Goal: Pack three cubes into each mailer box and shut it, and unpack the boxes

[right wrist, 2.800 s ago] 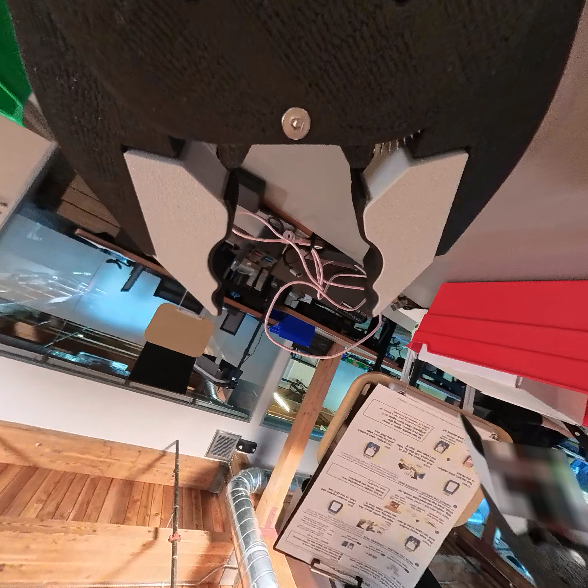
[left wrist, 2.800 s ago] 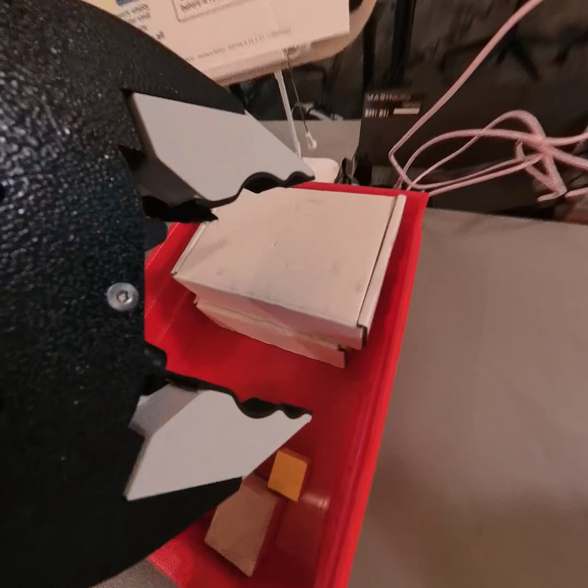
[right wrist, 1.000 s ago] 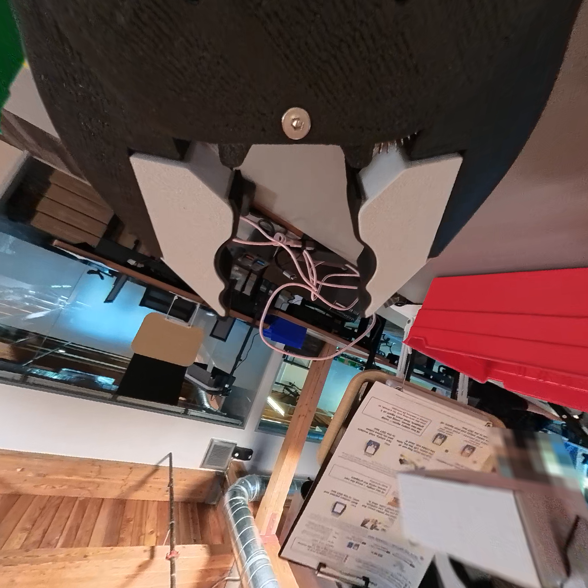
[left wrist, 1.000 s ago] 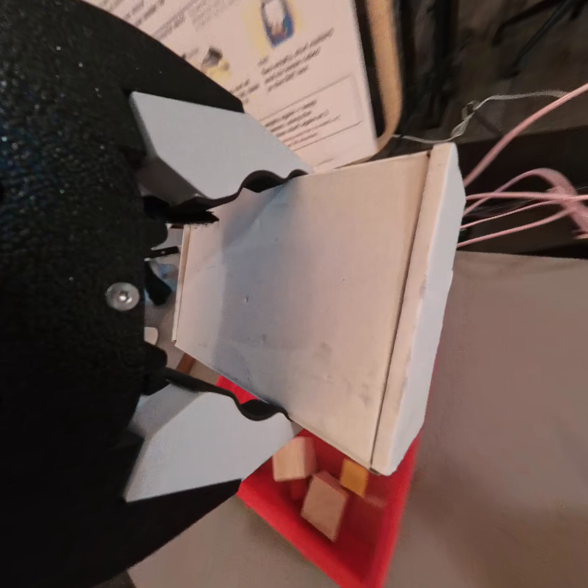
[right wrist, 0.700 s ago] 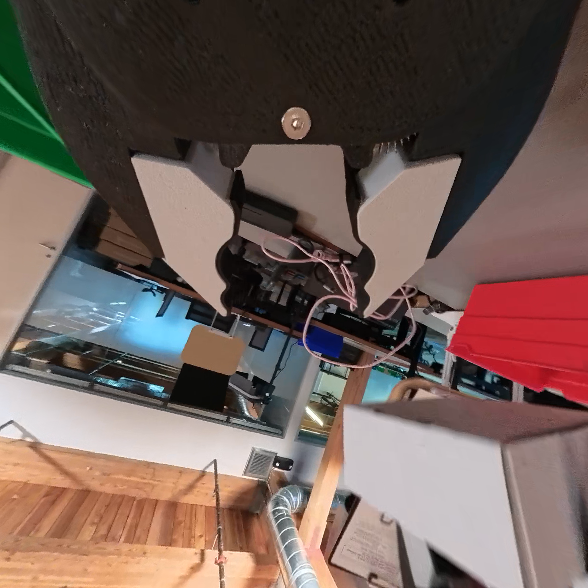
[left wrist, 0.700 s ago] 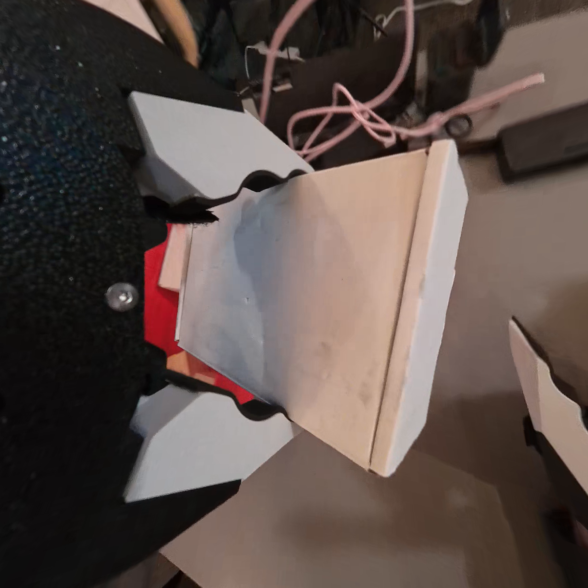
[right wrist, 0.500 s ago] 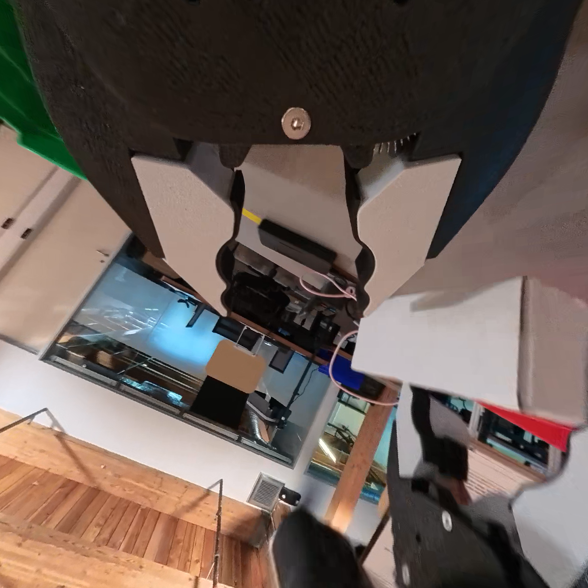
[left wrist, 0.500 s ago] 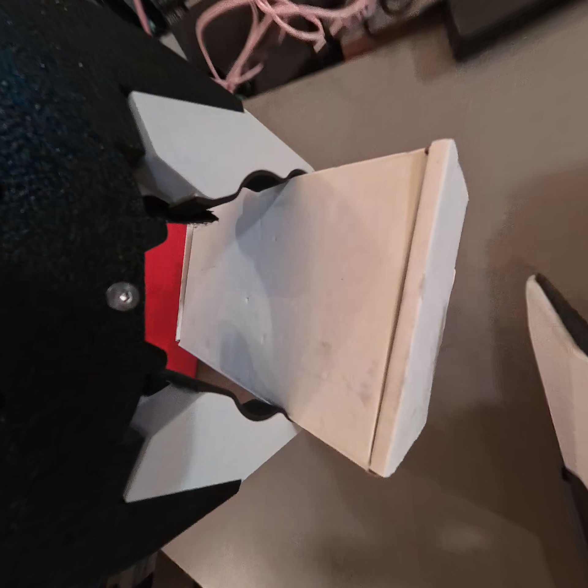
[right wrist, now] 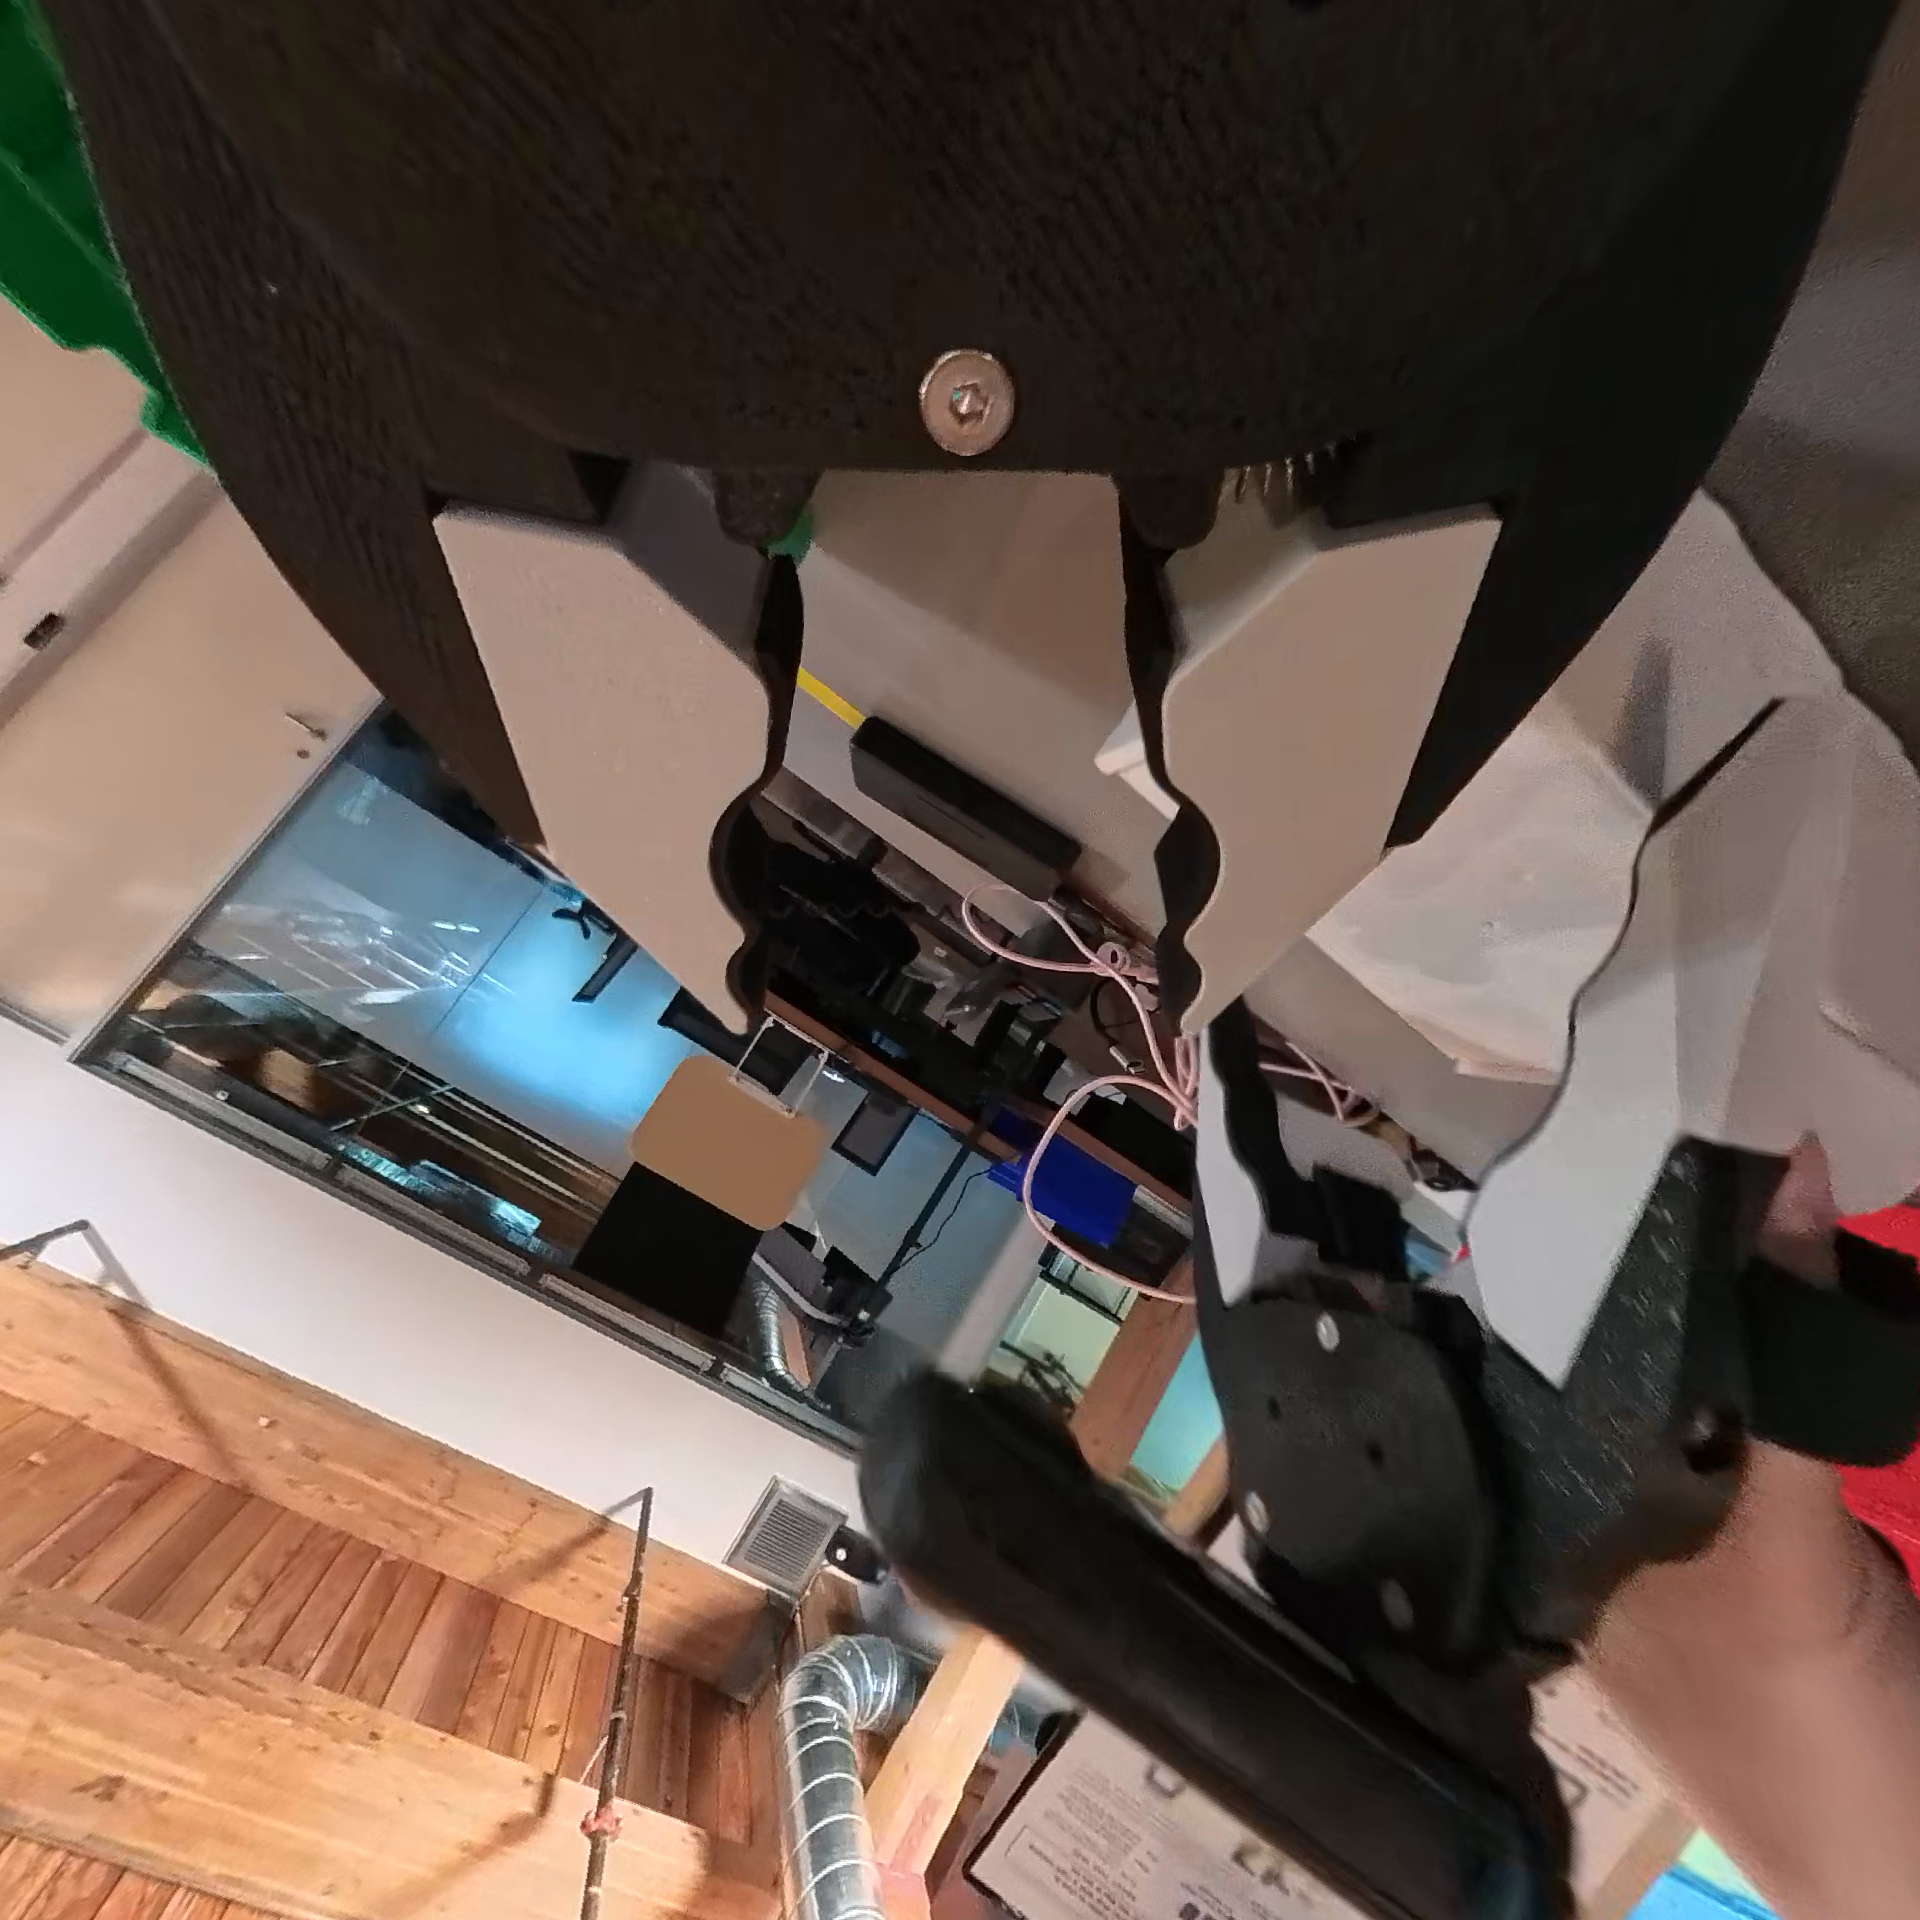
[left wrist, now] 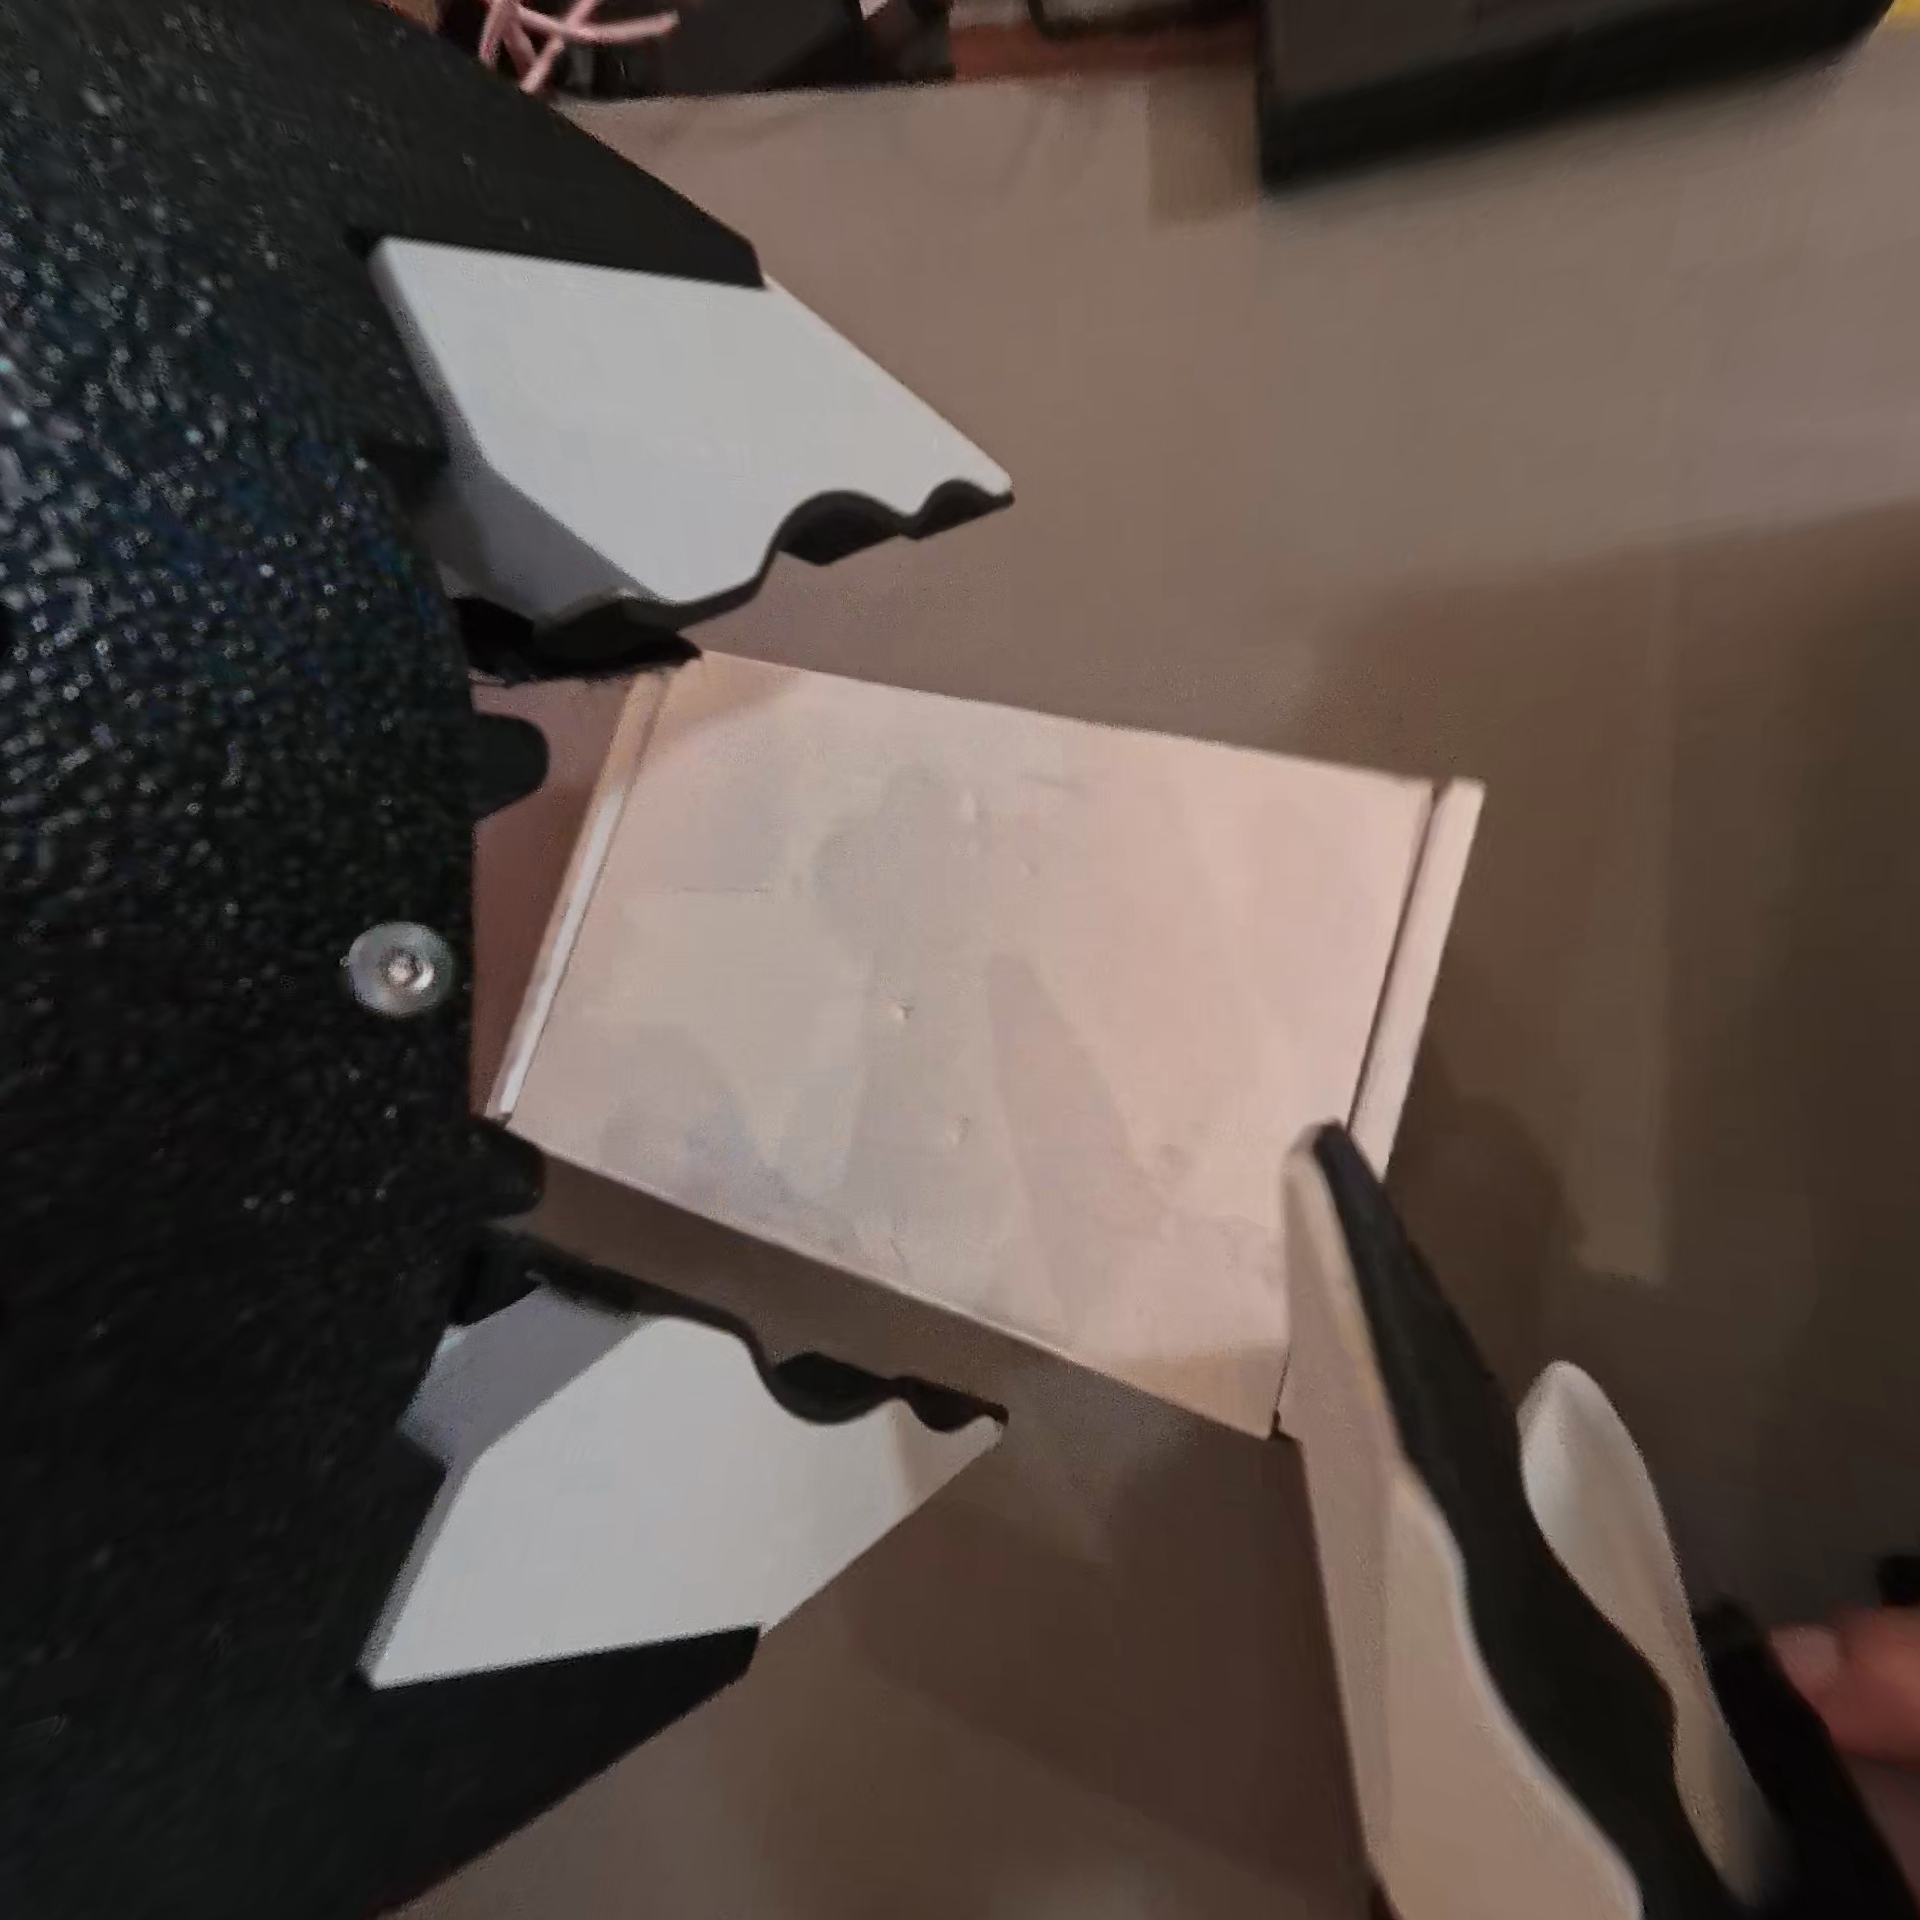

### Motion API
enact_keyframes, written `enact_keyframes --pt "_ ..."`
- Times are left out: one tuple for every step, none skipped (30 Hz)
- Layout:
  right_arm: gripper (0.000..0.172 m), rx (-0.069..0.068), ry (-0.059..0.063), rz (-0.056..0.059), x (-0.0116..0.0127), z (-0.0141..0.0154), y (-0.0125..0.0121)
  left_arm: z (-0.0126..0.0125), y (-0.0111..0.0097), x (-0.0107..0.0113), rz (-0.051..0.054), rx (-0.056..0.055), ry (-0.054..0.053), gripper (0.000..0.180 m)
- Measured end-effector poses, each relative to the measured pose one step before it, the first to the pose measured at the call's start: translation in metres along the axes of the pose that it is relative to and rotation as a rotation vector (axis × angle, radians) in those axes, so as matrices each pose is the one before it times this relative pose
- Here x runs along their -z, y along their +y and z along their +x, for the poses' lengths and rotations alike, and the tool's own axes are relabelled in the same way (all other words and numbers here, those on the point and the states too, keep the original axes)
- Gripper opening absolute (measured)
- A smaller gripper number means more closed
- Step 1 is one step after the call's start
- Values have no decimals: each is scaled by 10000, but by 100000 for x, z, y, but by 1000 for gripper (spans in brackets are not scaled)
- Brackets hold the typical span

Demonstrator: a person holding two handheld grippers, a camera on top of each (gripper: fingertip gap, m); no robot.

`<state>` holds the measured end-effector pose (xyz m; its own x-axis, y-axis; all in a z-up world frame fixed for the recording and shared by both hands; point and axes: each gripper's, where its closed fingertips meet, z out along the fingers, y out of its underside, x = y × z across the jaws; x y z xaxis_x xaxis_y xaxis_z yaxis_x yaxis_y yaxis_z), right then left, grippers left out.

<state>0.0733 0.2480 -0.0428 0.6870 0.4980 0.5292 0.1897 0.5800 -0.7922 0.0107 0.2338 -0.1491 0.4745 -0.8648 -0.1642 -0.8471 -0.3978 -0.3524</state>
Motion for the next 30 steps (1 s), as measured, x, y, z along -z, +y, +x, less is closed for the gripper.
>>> enact_keyframes --pt "74 24 -77 104 56 -67 -179 -115 -364 786 708 13 -326 158" --pt "75 53 -184 156 3 -248 -266 26 -418 940 817 86 -268 159" --pt "75 107 -237 162 -50 -386 -324 195 -473 935 892 149 -161 159" --pt "75 217 -307 208 -50 -510 -451 122 -378 829 840 117 -204 159" --pt "76 311 -346 260 -36 -605 -596 51 -89 638 653 75 -296 159" --pt "78 328 -384 188 -63 -637 -602 247 -31 513 617 -28 -263 159" --pt "79 262 -522 53 -74 -814 -480 518 -172 477 707 -98 -173 159" --pt "82 159 -698 -81 -96 -1033 -308 651 -176 462 686 -43 -127 159" --pt "85 76 -654 -213 -115 -966 -115 679 -107 460 599 8 -100 159" --pt "88 17 -581 -216 -82 -849 -45 528 57 466 472 -6 -172 159" --pt "90 -89 -528 -154 -61 -764 -25 513 168 456 387 -37 -131 158" --pt "92 -237 -420 -134 -79 -552 54 585 315 386 292 -105 -14 158" --pt "97 -303 -389 -139 -120 -446 145 415 441 334 215 -165 -37 158" --pt "101 -296 -360 -171 -135 -363 290 373 535 301 154 -203 1 157" --pt "105 -236 -228 -204 -123 -202 403 406 526 233 126 -58 93 156" --pt "108 -65 -27 -125 -59 -4 330 432 497 112 87 163 187 156" --pt "108 79 -38 -44 -27 -94 235 312 487 18 -43 257 196 158" --pt "109 97 -75 -123 -77 -192 275 149 527 -43 -289 75 157 159" --pt "111 93 -147 -228 -155 -317 343 -117 318 -42 -208 -42 -25 159" --pt "114 114 -162 -276 -218 -351 321 -120 -63 -19 83 -97 -79 159" --pt "117 103 -159 -286 -220 -327 310 4 -208 16 178 -67 -22 157" --pt "125 -59 -138 -294 -240 -228 341 7 -158 16 128 -16 -28 156" --pt "132 -270 -169 -287 -221 -133 393 -43 -164 38 96 -26 -67 156" --pt "133 -265 -101 -282 -177 72 460 -114 -156 75 91 -78 -109 155" --pt "132 40 100 -256 -87 369 482 -171 -152 123 85 -124 -137 153" --pt "130 222 6 -104 -52 226 252 -284 -205 173 114 -138 -186 151" --pt "129 -8 -131 -6 -103 136 -44 -296 -239 194 127 -117 -181 149" --pt "130 -306 -293 -4 -182 91 -289 -244 -220 201 111 -59 -129 147" --pt "131 -442 -452 -20 -288 3 -416 -172 -144 187 74 4 -65 147" --pt "136 -451 -568 -200 -472 -91 -246 -160 -82 144 31 45 -56 147"
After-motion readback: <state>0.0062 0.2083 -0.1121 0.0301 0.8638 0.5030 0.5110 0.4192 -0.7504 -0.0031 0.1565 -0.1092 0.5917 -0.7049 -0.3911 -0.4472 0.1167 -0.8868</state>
